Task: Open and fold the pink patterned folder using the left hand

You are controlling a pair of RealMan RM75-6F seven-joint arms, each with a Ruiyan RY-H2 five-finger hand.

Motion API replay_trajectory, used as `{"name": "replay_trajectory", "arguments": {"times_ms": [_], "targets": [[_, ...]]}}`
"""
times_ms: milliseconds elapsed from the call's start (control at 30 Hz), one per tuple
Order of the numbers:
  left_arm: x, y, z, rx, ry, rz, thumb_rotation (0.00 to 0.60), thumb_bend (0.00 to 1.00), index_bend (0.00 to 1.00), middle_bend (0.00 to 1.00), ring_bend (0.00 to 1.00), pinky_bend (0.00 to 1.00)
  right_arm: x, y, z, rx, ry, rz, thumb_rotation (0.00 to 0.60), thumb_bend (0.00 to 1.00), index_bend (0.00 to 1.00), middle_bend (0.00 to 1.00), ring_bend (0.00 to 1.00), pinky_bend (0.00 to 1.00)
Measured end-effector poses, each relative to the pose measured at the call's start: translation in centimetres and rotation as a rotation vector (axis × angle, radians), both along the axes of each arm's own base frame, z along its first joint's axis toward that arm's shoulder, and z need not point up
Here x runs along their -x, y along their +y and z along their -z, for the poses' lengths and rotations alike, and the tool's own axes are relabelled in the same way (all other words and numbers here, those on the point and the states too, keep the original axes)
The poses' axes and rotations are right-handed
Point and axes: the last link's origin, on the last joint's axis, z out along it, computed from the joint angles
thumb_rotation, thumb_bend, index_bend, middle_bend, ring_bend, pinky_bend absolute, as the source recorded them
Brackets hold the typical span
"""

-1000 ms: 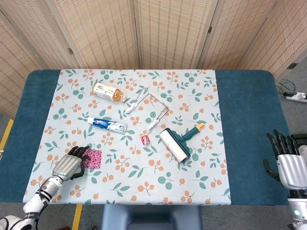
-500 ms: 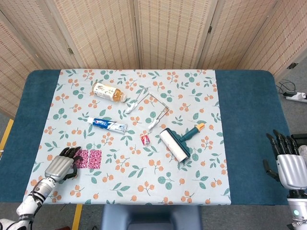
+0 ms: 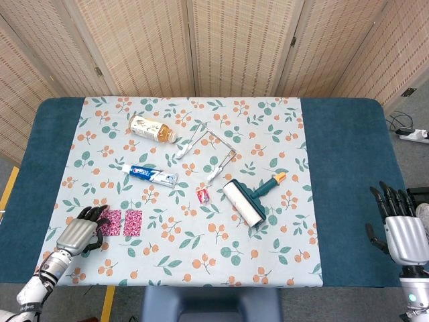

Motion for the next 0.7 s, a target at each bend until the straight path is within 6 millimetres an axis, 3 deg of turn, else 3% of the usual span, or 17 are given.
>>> {"name": "replay_trajectory", "arguments": {"times_ms": [433, 700], "targets": [[1.4, 0.0, -0.5, -0.015, 0.038, -0.064, 0.275, 0.85, 0.29, 0.00, 0.00, 0.00, -0.1, 0.1, 0.0, 0.003, -0.002, -0.003, 0.600, 0.46, 0.00, 0.00, 0.00, 0.00], [2.7, -0.2, -1.9, -0.051, 0.061, -0.099, 0.275, 0.85, 0.29, 0.00, 0.00, 0.00, -0.1, 0.2, 0.1, 0.004, -0.004, -0.003, 0.600, 0.46, 0.00, 0.00, 0.00, 0.00]]}}
